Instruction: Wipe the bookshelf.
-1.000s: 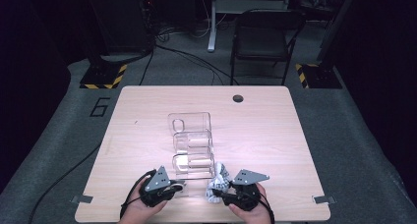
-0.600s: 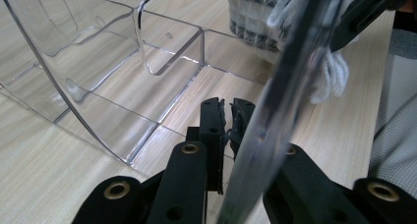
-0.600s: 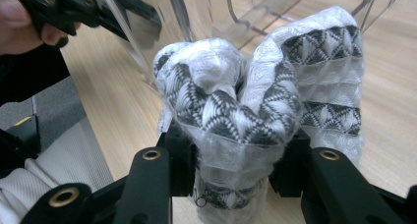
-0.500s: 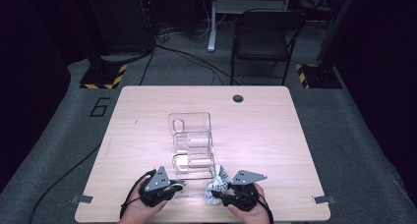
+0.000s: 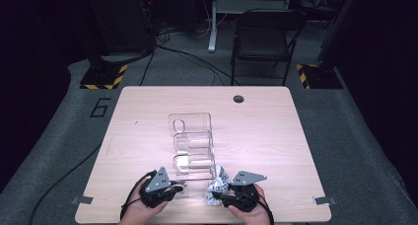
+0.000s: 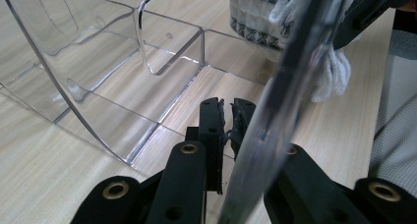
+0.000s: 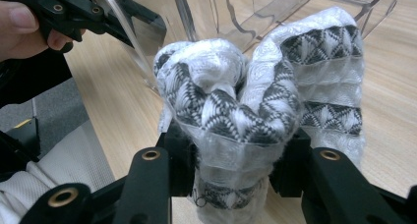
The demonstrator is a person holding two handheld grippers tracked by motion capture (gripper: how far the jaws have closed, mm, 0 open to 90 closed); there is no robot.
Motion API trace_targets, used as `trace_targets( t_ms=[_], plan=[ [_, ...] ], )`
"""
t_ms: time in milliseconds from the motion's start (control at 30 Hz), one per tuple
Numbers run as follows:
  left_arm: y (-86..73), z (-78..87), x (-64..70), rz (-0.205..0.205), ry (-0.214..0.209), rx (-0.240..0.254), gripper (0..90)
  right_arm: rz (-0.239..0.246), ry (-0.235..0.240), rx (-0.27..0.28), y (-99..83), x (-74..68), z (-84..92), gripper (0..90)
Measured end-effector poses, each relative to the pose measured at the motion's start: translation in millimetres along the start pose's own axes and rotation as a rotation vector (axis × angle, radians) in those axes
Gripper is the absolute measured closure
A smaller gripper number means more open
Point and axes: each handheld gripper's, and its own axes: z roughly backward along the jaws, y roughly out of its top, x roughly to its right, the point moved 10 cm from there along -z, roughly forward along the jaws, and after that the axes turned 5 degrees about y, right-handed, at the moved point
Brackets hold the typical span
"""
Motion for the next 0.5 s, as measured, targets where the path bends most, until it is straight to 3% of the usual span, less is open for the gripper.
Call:
trace_targets(
  t_ms=[167,367,500],
  plan=[
    [-0.2,-0.2,-0.4,-0.004,0.003,0.001,81.9,0.006,-0.012,-0.023,-3.1,1.1,-1.5,59.9],
    [-1.1,-1.0,-0.2,0.002,0.000,-0.001,81.2,0.014,-0.007,0.019,4.8,-2.6,3.8,59.9],
    [-1.3,-1.2,-0.5,-0.002,0.006,-0.004,81.2,-0.006,0.002,-0.015,-3.1,0.8,-1.4,59.7]
  ],
)
